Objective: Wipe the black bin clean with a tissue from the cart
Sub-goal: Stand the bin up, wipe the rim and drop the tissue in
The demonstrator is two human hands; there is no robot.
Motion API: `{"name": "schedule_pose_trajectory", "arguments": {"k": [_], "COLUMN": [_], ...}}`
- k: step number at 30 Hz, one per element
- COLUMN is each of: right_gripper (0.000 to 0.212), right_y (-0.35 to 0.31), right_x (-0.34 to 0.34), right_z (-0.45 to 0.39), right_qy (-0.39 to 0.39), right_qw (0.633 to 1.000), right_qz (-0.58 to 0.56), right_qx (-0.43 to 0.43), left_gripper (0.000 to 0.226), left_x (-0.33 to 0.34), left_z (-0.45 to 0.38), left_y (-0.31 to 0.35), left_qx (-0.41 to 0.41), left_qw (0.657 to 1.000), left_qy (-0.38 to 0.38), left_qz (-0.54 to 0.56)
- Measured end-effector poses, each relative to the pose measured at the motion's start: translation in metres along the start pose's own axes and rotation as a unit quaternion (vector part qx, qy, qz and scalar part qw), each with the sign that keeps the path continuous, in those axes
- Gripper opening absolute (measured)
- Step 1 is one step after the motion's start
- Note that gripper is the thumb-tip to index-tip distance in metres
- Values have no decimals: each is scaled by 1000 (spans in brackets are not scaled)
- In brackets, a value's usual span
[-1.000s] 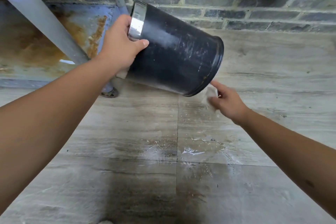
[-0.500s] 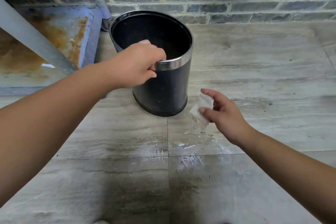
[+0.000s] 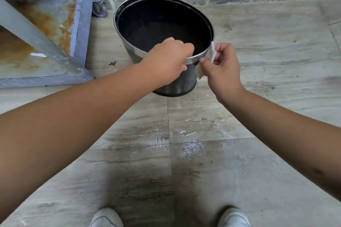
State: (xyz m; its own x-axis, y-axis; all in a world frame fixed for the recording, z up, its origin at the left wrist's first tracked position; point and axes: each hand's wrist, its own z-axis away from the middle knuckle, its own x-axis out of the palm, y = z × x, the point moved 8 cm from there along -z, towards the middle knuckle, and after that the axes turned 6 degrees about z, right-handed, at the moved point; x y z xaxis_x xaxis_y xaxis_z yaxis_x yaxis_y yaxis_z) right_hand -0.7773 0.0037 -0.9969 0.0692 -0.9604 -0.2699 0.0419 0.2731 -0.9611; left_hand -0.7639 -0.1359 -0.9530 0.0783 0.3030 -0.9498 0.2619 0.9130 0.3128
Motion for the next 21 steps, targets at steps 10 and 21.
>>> {"name": "schedule_pose_trajectory", "arguments": {"k": [10, 21], "right_gripper": [35, 31], "right_y": [1, -11], "right_x": [-5, -9], "right_z": [-21, -54], "right_qy": [-29, 20], "right_qw": [999, 999], "right_qz": [-37, -16], "right_qx": [6, -28], "left_gripper": [60, 21], "left_x": [-34, -33], "left_z": [17, 14], "left_y": [-41, -79], "left_qx": [37, 13], "left_qw": [993, 993], "left_qy": [78, 60], "left_qz": [-84, -100]}}
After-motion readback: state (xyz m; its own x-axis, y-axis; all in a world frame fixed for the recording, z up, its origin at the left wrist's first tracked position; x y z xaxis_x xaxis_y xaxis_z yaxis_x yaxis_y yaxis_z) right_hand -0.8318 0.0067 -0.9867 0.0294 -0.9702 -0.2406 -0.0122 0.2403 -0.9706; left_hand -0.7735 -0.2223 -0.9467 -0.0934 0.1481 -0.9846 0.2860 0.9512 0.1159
